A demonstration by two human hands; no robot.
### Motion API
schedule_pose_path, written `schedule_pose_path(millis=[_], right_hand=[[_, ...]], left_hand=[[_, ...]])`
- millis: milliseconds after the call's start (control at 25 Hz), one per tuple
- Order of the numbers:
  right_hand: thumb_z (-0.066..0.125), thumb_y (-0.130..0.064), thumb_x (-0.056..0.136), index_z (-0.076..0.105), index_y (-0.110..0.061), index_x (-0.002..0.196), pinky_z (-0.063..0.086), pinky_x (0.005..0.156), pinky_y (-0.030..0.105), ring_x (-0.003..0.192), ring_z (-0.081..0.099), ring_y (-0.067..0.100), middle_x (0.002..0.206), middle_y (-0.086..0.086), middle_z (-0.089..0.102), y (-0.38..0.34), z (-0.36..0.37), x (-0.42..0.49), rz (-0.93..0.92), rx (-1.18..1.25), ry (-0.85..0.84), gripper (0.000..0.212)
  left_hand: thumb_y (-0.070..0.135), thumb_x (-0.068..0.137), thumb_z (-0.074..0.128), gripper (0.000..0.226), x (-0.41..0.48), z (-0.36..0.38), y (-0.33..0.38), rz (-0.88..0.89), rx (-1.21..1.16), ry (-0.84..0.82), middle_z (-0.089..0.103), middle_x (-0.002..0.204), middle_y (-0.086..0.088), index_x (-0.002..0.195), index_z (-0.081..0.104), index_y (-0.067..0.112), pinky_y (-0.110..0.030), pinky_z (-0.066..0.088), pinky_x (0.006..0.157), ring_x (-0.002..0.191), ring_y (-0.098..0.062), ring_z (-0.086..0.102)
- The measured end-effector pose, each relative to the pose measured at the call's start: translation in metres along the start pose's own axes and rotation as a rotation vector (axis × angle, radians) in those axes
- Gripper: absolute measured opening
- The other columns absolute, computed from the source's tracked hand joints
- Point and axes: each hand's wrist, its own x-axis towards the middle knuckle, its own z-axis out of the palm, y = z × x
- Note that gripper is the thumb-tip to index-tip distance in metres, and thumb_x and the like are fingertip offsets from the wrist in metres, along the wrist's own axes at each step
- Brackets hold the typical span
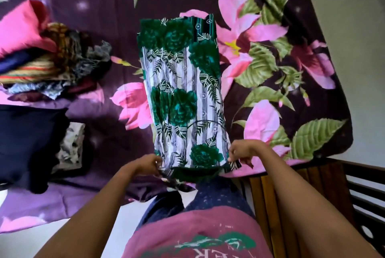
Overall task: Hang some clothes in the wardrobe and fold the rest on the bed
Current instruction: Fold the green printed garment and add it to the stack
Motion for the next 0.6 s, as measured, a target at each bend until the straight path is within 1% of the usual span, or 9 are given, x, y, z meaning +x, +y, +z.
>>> schedule_pose_path(millis=[160, 240, 280, 320, 360, 400, 480, 520, 600], right_hand=[[0.06, -0.014, 0.093, 0.056, -0.01, 0.071, 0.031, 0.033, 0.017, 0.029, 0.039, 0.009, 0.046, 0.004, 0.044, -0.016, -0.059, 0.014, -0.086, 0.11, 0.345, 0.023], [0.06, -0.016, 0.093, 0.058, -0.008, 0.076, 0.033, 0.03, 0.018, 0.036, 0.043, 0.014, 0.048, 0.005, 0.046, -0.024, -0.086, 0.034, -0.1, 0.24, 0.548, 0.018], [0.06, -0.016, 0.093, 0.06, -0.007, 0.083, 0.038, 0.031, 0.02, 0.042, 0.049, 0.018, 0.054, 0.006, 0.051, -0.028, -0.096, 0.043, -0.099, 0.319, 0.662, 0.012], [0.058, -0.014, 0.093, 0.06, -0.007, 0.091, 0.046, 0.038, 0.025, 0.053, 0.056, 0.024, 0.066, 0.01, 0.058, -0.033, -0.101, 0.051, -0.104, 0.399, 0.783, 0.007], [0.057, -0.011, 0.092, 0.059, -0.007, 0.098, 0.051, 0.054, 0.032, 0.068, 0.061, 0.028, 0.081, 0.014, 0.063, -0.036, -0.102, 0.06, -0.125, 0.448, 0.916, 0.008], [0.055, -0.009, 0.091, 0.058, -0.004, 0.104, 0.049, 0.07, 0.035, 0.084, 0.062, 0.032, 0.094, 0.018, 0.064, -0.039, -0.099, 0.069, -0.177, 0.434, 1.046, 0.014], [0.053, -0.01, 0.091, 0.057, 0.002, 0.11, 0.044, 0.087, 0.038, 0.102, 0.058, 0.037, 0.109, 0.022, 0.061, -0.046, -0.074, 0.088, -0.331, 0.234, 1.237, 0.023], [0.05, -0.014, 0.092, 0.057, 0.002, 0.112, 0.044, 0.093, 0.04, 0.109, 0.056, 0.039, 0.115, 0.023, 0.059, -0.05, -0.057, 0.098, -0.391, 0.122, 1.276, 0.027], [0.043, -0.022, 0.093, 0.057, 0.0, 0.122, 0.039, 0.103, 0.048, 0.123, 0.05, 0.039, 0.131, 0.024, 0.053, -0.052, -0.026, 0.12, -0.457, -0.104, 1.26, 0.039]], left_hand=[[0.005, 0.076, 0.075, 0.033, 0.012, -0.053, -0.006, 0.088, -0.349, 0.281, 0.047, 0.065, 0.002, 0.066, 0.047, 0.018, -0.017, 0.033, 0.056, 0.071, -0.013, 0.044], [0.003, 0.078, 0.073, 0.021, 0.029, -0.079, -0.006, 0.081, -0.48, 0.483, 0.054, 0.07, -0.004, 0.076, 0.055, 0.013, -0.015, 0.037, 0.06, 0.075, -0.016, 0.047], [0.003, 0.08, 0.071, 0.015, 0.039, -0.088, -0.007, 0.06, -0.527, 0.599, 0.06, 0.079, -0.011, 0.087, 0.059, 0.008, -0.018, 0.042, 0.066, 0.079, -0.018, 0.052], [0.005, 0.083, 0.068, 0.02, 0.047, -0.094, -0.006, 0.005, -0.529, 0.712, 0.064, 0.092, -0.017, 0.102, 0.059, 0.003, -0.025, 0.046, 0.075, 0.087, -0.022, 0.057], [0.007, 0.086, 0.065, 0.03, 0.056, -0.097, -0.005, -0.06, -0.488, 0.806, 0.064, 0.106, -0.02, 0.114, 0.056, 0.002, -0.033, 0.047, 0.084, 0.097, -0.027, 0.06], [0.009, 0.087, 0.063, 0.037, 0.062, -0.096, -0.003, -0.1, -0.409, 0.886, 0.062, 0.116, -0.019, 0.122, 0.052, 0.003, -0.04, 0.045, 0.09, 0.106, -0.032, 0.058], [0.007, 0.087, 0.061, 0.042, 0.073, -0.083, 0.005, -0.002, -0.227, 1.016, 0.055, 0.128, -0.022, 0.127, 0.049, 0.0, -0.045, 0.04, 0.098, 0.117, -0.038, 0.052], [0.008, 0.088, 0.06, 0.042, 0.081, -0.071, 0.007, 0.095, -0.136, 1.03, 0.051, 0.133, -0.024, 0.127, 0.05, -0.002, -0.047, 0.038, 0.102, 0.121, -0.04, 0.049], [0.024, 0.092, 0.05, 0.049, 0.097, -0.046, 0.007, 0.217, 0.024, 0.937, 0.039, 0.144, -0.021, 0.133, 0.046, -0.002, -0.05, 0.034, 0.107, 0.132, -0.036, 0.04]])
